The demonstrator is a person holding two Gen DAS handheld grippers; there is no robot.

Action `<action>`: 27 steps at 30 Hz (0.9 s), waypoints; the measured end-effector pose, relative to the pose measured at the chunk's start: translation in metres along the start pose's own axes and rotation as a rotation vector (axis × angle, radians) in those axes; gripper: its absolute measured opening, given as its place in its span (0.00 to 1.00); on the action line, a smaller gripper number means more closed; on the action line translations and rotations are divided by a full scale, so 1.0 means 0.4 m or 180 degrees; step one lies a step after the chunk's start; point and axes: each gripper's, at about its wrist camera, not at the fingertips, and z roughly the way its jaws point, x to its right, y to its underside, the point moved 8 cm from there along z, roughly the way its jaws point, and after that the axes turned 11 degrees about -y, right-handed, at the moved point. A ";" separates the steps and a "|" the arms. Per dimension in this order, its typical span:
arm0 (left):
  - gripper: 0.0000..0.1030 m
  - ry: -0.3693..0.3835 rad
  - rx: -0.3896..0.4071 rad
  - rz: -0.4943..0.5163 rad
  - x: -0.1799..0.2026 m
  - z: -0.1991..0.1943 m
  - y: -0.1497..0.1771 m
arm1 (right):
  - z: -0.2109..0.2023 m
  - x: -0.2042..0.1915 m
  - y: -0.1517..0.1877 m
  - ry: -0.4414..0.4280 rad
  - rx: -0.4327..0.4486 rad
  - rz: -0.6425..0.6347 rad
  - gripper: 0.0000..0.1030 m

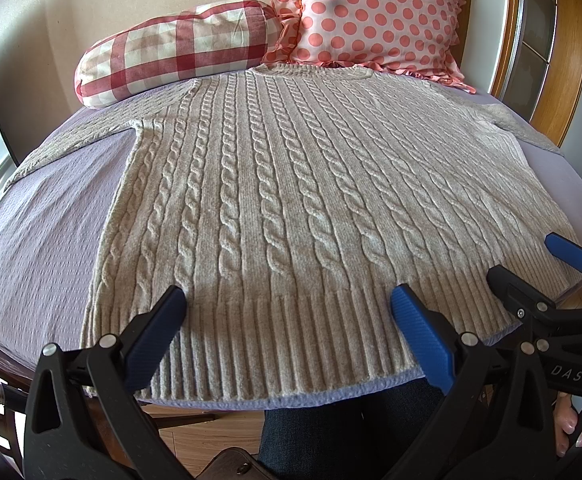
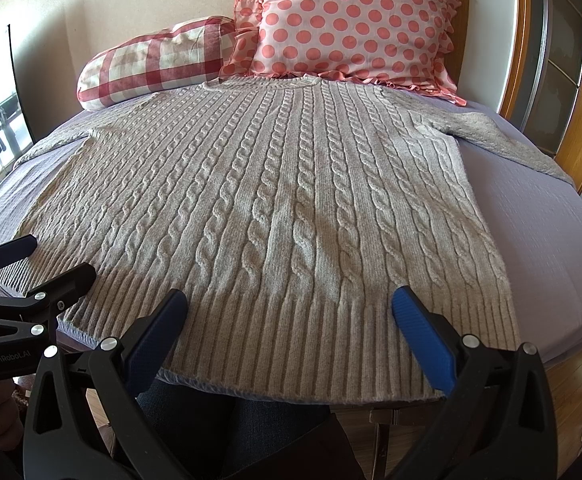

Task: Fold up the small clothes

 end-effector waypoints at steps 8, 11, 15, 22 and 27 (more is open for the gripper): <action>0.98 0.0001 0.0004 0.0001 0.000 0.000 0.000 | 0.000 0.000 0.000 0.0000 0.0006 -0.0002 0.99; 0.98 0.0001 0.0004 0.0001 0.000 0.000 0.000 | 0.001 -0.001 0.000 0.0000 0.0006 -0.0003 0.99; 0.98 0.0000 0.0003 0.0001 0.000 0.000 0.000 | 0.003 -0.001 0.000 -0.0001 0.0005 -0.0004 0.99; 0.98 0.0064 -0.0078 0.0060 -0.009 -0.011 -0.004 | -0.026 0.050 -0.056 -0.0131 0.0180 0.0126 0.99; 0.98 0.0174 0.0291 -0.0395 -0.142 -0.053 -0.114 | -0.163 0.412 -0.261 0.0103 0.0948 0.1008 0.99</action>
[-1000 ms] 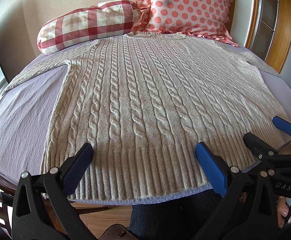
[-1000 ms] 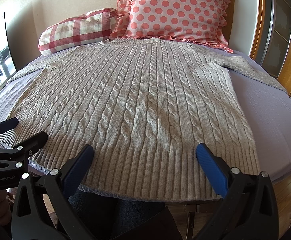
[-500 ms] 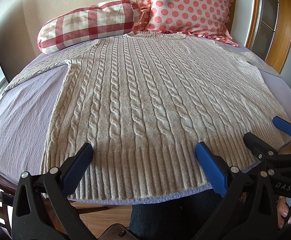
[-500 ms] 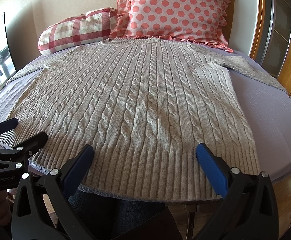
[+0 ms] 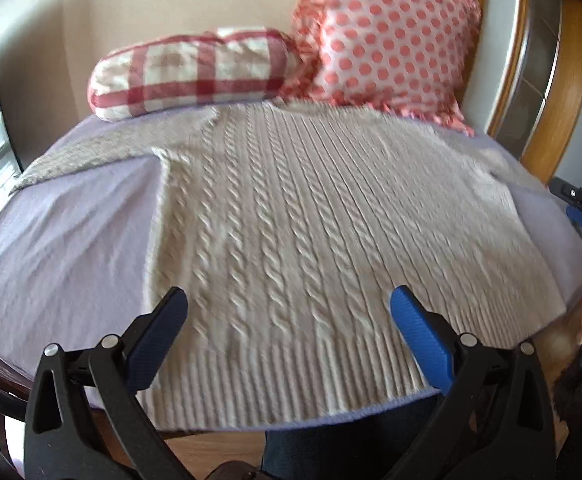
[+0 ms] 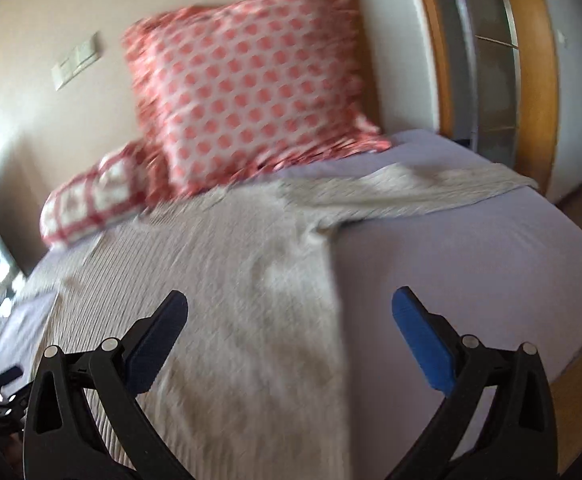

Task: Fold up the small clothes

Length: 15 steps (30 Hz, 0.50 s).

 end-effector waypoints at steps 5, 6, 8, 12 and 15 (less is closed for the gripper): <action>0.98 -0.0154 0.0203 -0.0712 -0.206 0.030 -0.141 | 0.111 0.380 -0.182 0.0419 -0.0006 0.1115 0.88; 0.98 -0.0279 0.0163 -0.0745 -0.238 0.049 -0.155 | 0.135 0.450 -0.199 0.0496 -0.0024 0.1325 0.77; 0.98 -0.0514 0.0082 -0.0813 -0.303 0.090 -0.178 | 0.177 0.579 -0.216 0.0587 -0.0020 0.1768 0.64; 0.98 -0.0656 -0.0172 -0.1084 -0.421 0.174 -0.201 | 0.224 0.745 -0.218 0.0696 0.0133 0.2396 0.52; 0.98 -0.0654 -0.0279 -0.1330 -0.491 0.221 -0.210 | 0.246 0.800 -0.218 0.0723 0.0312 0.2620 0.43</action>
